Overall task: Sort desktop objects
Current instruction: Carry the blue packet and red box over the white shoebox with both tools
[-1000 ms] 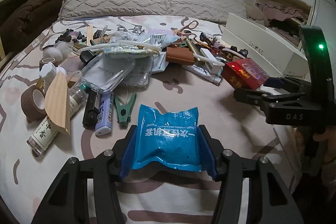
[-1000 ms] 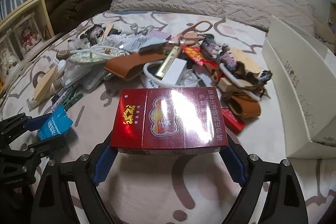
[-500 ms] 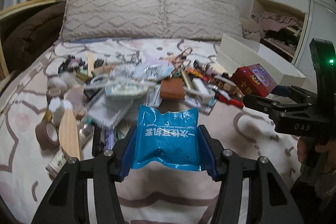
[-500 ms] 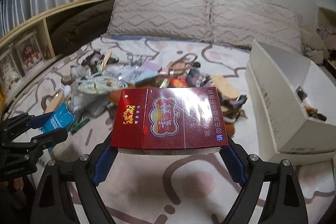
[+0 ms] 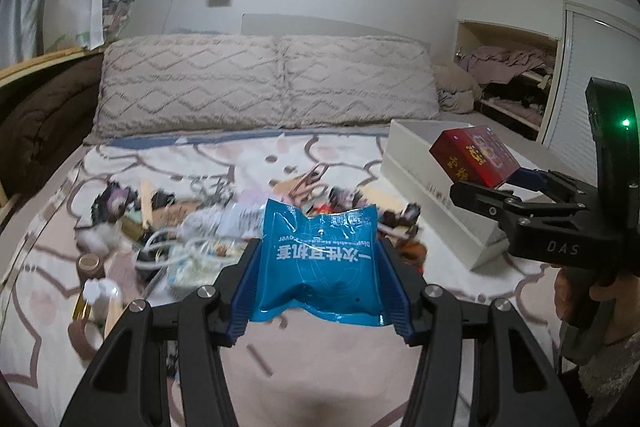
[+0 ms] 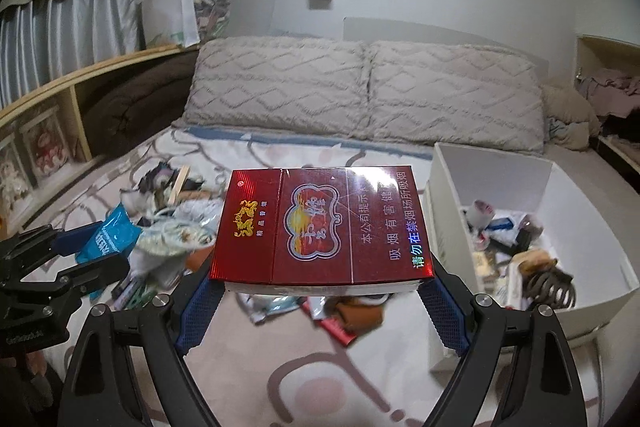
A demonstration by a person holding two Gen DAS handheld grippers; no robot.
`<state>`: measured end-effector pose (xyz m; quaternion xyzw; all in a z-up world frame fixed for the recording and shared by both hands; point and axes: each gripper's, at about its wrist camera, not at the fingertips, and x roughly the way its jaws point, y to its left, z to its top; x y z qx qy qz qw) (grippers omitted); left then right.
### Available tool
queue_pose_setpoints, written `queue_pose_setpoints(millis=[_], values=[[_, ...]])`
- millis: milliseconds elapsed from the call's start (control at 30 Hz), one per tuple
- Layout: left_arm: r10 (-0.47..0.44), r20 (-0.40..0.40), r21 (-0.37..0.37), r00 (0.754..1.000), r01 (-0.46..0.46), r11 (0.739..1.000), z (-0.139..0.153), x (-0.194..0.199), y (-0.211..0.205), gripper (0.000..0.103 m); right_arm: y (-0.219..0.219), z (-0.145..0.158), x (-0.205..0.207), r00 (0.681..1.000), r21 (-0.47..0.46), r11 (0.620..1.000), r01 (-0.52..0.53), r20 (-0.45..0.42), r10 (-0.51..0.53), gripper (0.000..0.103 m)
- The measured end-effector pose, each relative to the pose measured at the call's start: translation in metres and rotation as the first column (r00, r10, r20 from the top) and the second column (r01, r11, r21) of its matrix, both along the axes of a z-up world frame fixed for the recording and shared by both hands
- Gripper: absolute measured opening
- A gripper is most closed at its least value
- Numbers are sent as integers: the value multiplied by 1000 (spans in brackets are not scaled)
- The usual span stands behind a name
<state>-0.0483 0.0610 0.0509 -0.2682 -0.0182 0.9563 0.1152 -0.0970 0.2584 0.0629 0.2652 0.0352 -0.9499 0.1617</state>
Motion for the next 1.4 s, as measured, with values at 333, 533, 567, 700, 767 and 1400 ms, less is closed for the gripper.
queue_pose_setpoints(millis=[333, 533, 567, 700, 767, 1400], values=[[-71, -34, -4, 997, 71, 997, 14, -36, 48, 56, 37, 36, -23, 994, -59, 996, 60, -91, -65, 90], [-118, -72, 2, 990, 119, 993, 22, -50, 80, 56, 68, 58, -41, 982, -111, 988, 108, -141, -123, 90], [-127, -75, 6, 989, 128, 992, 23, -53, 85, 56, 73, 62, -44, 980, -117, 986, 115, -147, -132, 90], [-159, -83, 25, 984, 162, 987, 28, -63, 103, 56, 96, 77, -52, 966, -143, 975, 168, -173, -192, 90], [-170, -92, 38, 981, 174, 984, 32, -68, 111, 56, 107, 82, -54, 960, -158, 970, 185, -180, -213, 90], [-276, -174, 78, 945, 292, 953, 83, -114, 189, 56, 174, 45, -89, 909, -112, 908, 404, -63, -412, 90]])
